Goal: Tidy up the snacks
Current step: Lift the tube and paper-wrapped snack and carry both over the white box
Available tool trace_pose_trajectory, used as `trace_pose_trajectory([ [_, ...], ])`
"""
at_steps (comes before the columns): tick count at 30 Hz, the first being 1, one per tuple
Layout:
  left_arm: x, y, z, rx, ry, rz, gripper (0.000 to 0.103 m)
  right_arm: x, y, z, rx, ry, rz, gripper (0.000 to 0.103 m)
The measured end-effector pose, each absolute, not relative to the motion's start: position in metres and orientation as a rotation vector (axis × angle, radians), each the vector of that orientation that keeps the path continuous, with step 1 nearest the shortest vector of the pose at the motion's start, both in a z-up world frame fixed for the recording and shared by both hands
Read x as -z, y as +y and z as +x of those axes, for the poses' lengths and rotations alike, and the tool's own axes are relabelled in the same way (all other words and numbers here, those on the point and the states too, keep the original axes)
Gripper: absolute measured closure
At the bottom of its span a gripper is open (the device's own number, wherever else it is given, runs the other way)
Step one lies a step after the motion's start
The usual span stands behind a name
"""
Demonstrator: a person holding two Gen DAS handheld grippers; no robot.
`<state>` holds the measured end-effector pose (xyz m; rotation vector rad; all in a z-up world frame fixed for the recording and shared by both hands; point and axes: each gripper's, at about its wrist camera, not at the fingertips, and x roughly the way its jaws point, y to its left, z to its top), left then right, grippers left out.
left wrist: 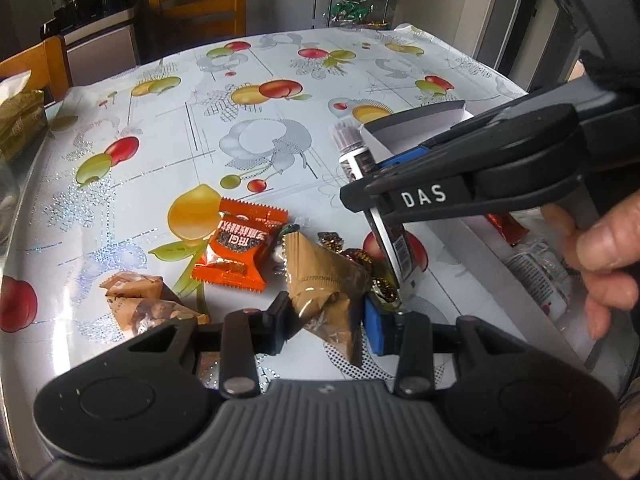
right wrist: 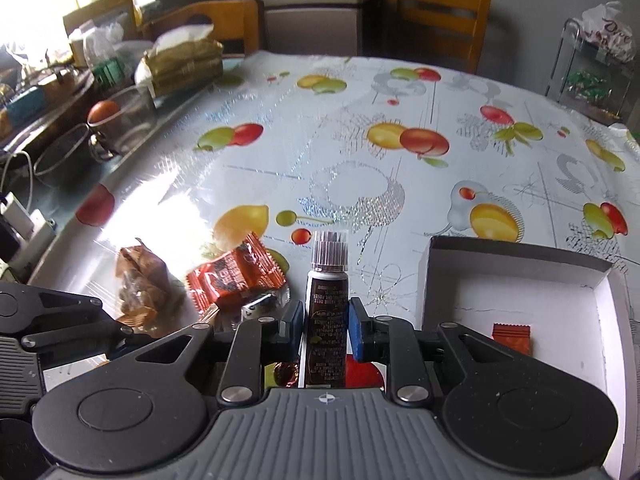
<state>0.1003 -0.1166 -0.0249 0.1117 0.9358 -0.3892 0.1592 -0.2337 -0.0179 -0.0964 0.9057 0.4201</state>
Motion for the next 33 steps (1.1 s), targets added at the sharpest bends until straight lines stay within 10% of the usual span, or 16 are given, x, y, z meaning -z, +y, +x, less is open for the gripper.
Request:
trace_pose_trajectory([
  [33,-0.011,-0.123,0.052,0.334,0.835,0.141,0.067,-0.039,-0.264,0.093,-0.427,0.739,-0.015,0.078],
])
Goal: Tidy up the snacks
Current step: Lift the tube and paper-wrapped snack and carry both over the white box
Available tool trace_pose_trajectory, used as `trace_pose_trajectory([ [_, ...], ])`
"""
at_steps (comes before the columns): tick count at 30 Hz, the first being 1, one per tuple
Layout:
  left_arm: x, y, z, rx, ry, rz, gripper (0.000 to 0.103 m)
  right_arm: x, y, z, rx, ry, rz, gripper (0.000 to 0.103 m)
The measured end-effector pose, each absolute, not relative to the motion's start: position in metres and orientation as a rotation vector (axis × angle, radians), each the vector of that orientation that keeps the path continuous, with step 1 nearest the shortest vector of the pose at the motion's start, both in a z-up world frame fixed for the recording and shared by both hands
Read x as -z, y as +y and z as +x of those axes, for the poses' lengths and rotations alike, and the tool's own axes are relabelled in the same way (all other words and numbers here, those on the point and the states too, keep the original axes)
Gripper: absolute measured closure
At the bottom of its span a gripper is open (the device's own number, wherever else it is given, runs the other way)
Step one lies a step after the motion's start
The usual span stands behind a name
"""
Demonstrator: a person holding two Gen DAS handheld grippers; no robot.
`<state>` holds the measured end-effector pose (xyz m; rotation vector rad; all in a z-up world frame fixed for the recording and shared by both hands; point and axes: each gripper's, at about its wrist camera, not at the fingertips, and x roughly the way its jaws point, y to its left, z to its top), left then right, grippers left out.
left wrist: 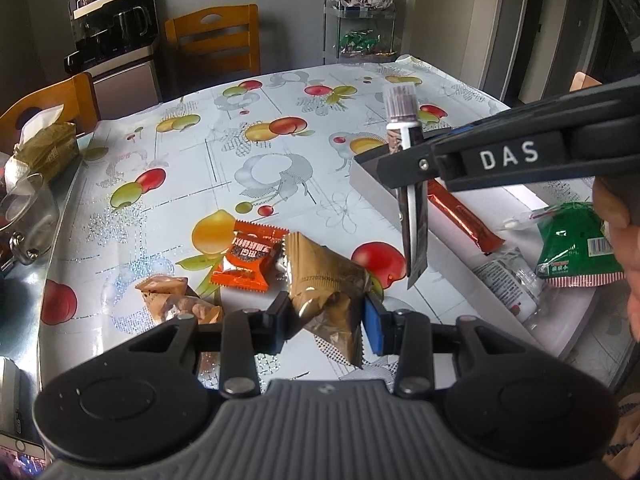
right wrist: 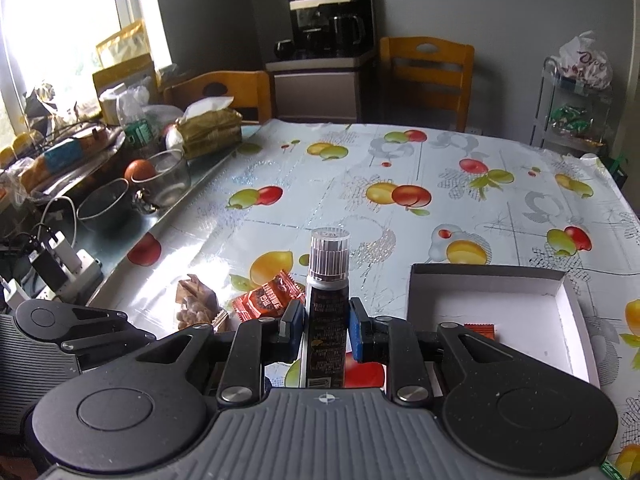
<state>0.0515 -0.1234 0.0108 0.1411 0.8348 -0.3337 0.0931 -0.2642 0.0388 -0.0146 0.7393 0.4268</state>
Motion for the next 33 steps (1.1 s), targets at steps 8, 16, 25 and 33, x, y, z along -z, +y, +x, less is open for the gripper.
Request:
trace_pose_trajectory([
  [8,-0.0112,-0.123,0.0499,0.332,0.834,0.142,0.067,-0.0425,-0.2672,0.0886,-0.424,0.729,-0.007,0.078],
  [16,-0.013,-0.1199,0.0485,0.324,0.827,0.14,0.067,-0.0469,-0.2683,0.0884,-0.42,0.716,-0.001,0.078],
  [25,-0.0143,-0.1182,0.0509,0.32,0.821,0.137,0.067,-0.0488,-0.2685,0.0879,-0.418,0.713,-0.001,0.078],
  [33,-0.0155,-0.1171,0.0539,0.322,0.811,0.138,0.067,-0.0491,-0.2685,0.0879,-0.416,0.712,-0.001,0.078],
])
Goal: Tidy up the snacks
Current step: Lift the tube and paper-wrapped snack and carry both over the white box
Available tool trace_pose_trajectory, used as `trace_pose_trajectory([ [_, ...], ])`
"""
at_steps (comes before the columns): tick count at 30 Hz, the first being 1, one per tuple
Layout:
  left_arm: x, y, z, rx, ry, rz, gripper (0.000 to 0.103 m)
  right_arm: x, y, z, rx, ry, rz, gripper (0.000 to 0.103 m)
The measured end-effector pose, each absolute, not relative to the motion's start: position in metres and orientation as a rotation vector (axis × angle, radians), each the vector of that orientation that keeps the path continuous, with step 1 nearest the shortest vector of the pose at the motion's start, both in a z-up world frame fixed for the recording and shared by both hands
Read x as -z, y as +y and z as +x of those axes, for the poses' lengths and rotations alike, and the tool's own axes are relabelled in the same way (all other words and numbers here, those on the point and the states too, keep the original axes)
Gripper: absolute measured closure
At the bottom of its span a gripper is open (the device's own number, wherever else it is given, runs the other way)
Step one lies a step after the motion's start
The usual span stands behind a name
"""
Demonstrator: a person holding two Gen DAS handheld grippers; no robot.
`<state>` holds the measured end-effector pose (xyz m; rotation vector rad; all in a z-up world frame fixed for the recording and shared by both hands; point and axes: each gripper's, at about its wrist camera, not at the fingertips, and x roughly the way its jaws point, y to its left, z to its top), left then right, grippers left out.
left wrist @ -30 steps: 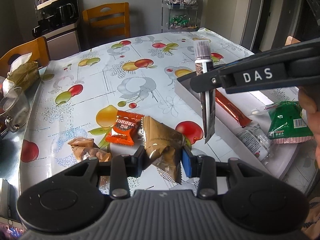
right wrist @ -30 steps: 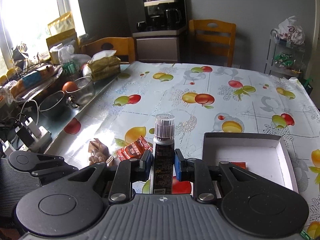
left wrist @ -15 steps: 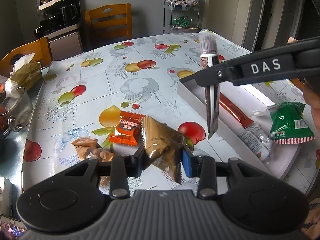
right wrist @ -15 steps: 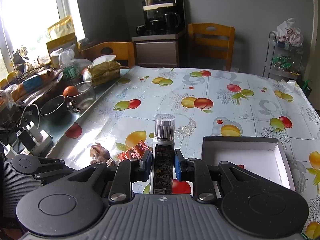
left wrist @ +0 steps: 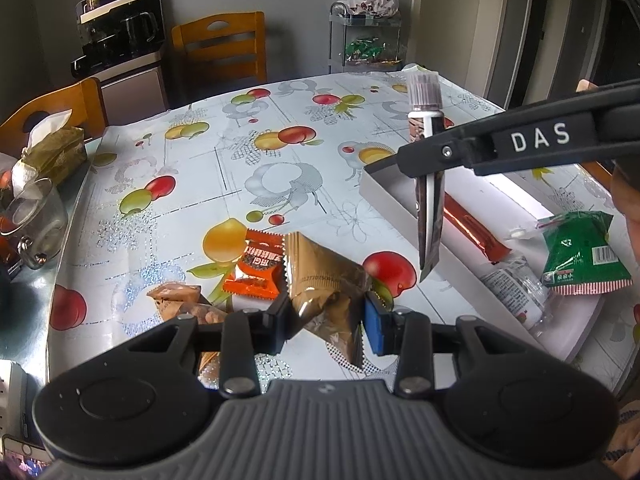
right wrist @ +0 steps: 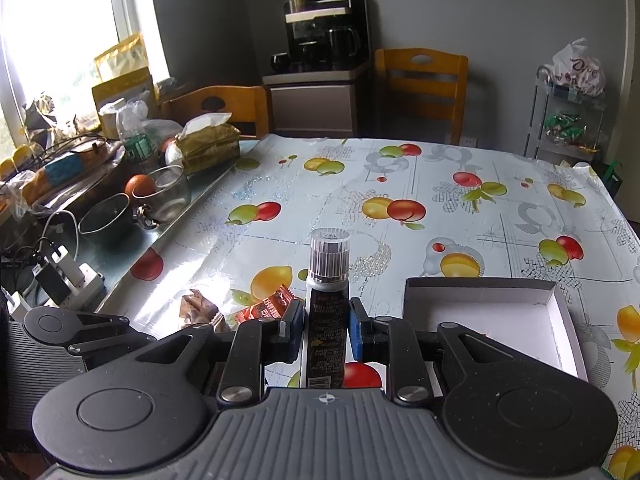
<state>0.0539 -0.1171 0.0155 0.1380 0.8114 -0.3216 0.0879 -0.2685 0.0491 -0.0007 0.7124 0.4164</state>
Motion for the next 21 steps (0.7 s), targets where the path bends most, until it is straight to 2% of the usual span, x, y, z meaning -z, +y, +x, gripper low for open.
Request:
trace_pose_trajectory([
  [21,-0.024,-0.19,0.075,0.543,0.749,0.218,0.067,-0.05,-0.329,0.084,-0.243,0.714,0.056,0.078],
])
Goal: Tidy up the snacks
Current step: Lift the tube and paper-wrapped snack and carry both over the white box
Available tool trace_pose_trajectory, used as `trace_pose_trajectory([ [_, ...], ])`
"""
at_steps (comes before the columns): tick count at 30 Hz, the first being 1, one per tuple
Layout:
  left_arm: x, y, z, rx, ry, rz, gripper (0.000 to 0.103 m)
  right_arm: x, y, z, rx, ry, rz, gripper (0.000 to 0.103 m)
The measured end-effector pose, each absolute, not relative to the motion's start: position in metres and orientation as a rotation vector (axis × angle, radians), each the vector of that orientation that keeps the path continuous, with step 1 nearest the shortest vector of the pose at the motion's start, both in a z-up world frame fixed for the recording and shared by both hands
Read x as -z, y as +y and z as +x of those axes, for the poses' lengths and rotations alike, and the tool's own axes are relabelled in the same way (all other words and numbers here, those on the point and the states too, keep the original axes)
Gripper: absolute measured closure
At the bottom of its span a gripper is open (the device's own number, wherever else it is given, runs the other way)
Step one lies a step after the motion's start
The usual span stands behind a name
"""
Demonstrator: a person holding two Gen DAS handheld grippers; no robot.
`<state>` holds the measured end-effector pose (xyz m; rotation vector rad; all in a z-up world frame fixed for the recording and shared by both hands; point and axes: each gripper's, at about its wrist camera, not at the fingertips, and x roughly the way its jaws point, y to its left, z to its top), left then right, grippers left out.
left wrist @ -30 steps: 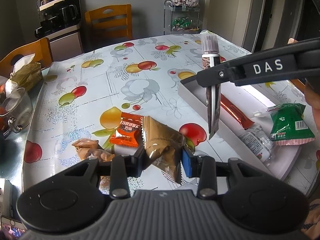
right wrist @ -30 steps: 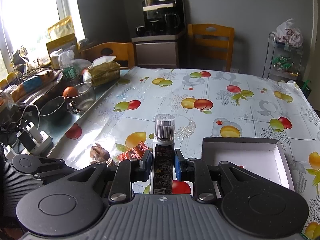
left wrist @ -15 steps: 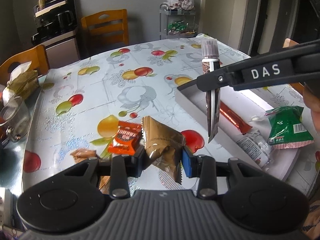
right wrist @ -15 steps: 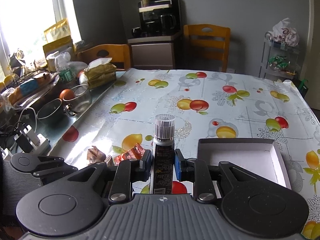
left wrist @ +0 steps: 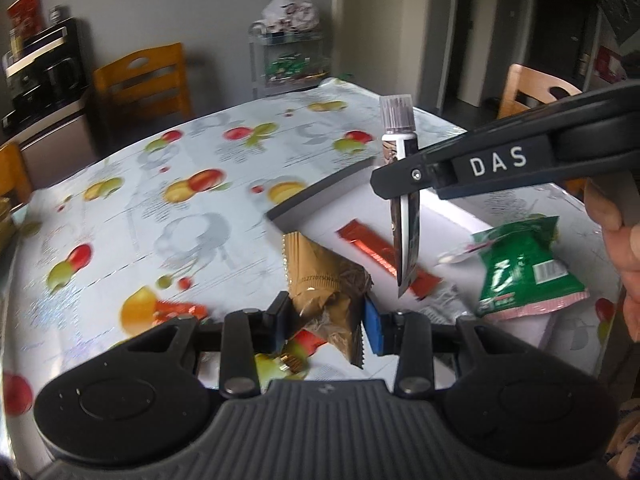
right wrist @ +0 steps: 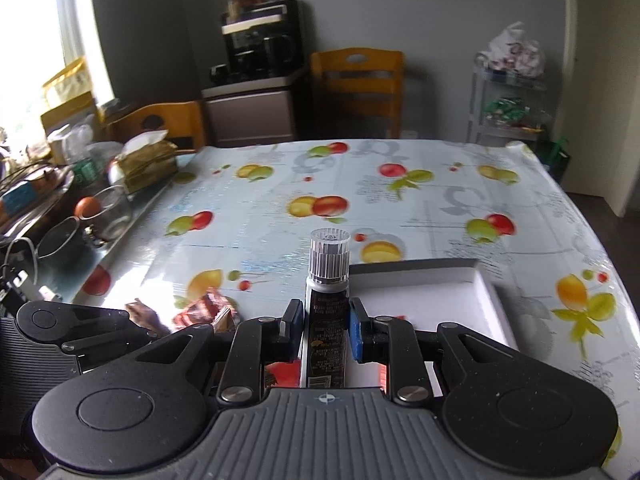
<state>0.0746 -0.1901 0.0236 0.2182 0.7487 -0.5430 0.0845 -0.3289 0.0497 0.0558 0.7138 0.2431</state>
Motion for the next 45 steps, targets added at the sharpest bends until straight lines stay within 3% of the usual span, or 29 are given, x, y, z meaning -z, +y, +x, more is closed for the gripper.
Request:
trace_pose_trajectory([
  [15,-0.003,-0.259,0.085,0.684,0.769,0.278,0.067,-0.027,-0.378,0.074,-0.132,0.802,0.058,0.078],
  [40,0.034,-0.298,0.106,0.719,0.813,0.396,0.067,0.023,-0.392,0.105,-0.145,0.925,0.053,0.078],
  [45,0.035,-0.3,0.108,0.708,0.796,0.412,0.058,0.025,-0.392,0.11,-0.144,0.931,0.056,0.078],
])
